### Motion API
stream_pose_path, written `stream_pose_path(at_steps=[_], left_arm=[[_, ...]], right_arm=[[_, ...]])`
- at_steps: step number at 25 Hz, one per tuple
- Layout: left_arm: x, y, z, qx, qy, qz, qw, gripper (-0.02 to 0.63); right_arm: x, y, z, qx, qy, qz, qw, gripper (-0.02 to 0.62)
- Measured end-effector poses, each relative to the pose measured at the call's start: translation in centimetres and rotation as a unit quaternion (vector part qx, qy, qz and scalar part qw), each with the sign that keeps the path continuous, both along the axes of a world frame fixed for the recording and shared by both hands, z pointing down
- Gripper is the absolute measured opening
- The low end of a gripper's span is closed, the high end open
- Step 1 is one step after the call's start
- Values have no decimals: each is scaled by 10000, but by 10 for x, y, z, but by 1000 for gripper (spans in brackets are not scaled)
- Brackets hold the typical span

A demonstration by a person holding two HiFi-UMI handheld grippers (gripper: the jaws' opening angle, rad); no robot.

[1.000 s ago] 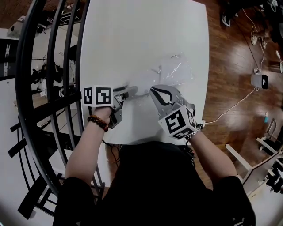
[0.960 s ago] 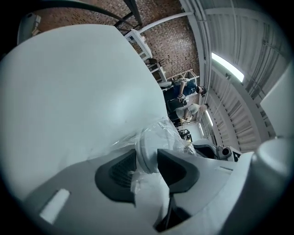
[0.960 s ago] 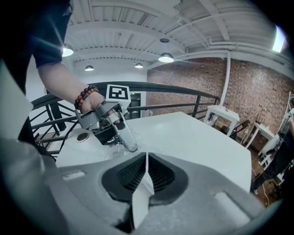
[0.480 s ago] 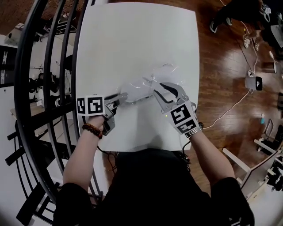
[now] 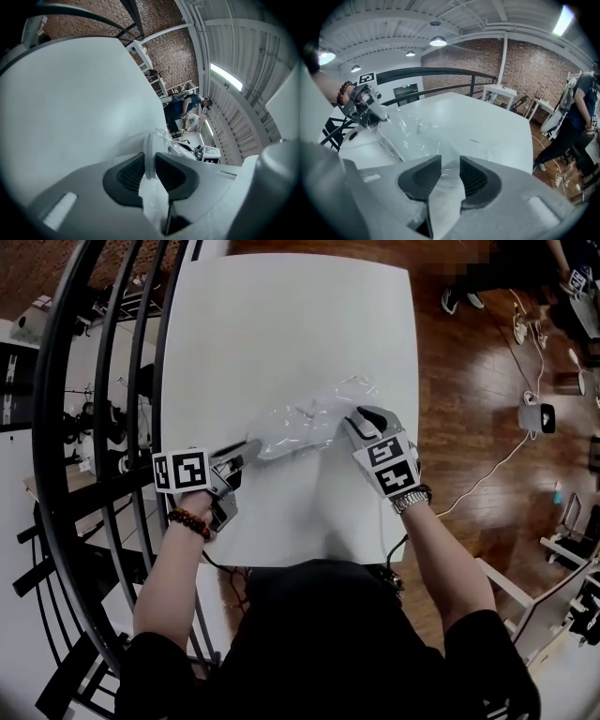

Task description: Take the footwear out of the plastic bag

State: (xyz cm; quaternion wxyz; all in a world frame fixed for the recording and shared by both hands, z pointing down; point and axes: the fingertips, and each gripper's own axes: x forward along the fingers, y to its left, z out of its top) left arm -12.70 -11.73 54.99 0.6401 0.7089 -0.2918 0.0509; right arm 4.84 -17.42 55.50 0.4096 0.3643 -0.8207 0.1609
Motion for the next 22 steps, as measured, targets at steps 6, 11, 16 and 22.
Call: stream_pose_path(at_steps=[6, 11, 16, 22], left_arm=[[-7, -6, -6, 86, 46, -123, 9999, 91], [-21, -13, -8, 101, 141, -320, 9993, 87], [-30, -23, -12, 196, 147, -469, 9986, 86], [-51, -31, -16, 298, 132, -735, 9968, 84]], right_arm=[[18, -13, 0, 105, 193, 292, 9993, 110], [23, -19, 3, 141, 317, 451, 9984, 110], [30, -25, 4, 192, 455, 601, 9970, 110], [42, -31, 5, 220, 617, 870, 9941, 110]])
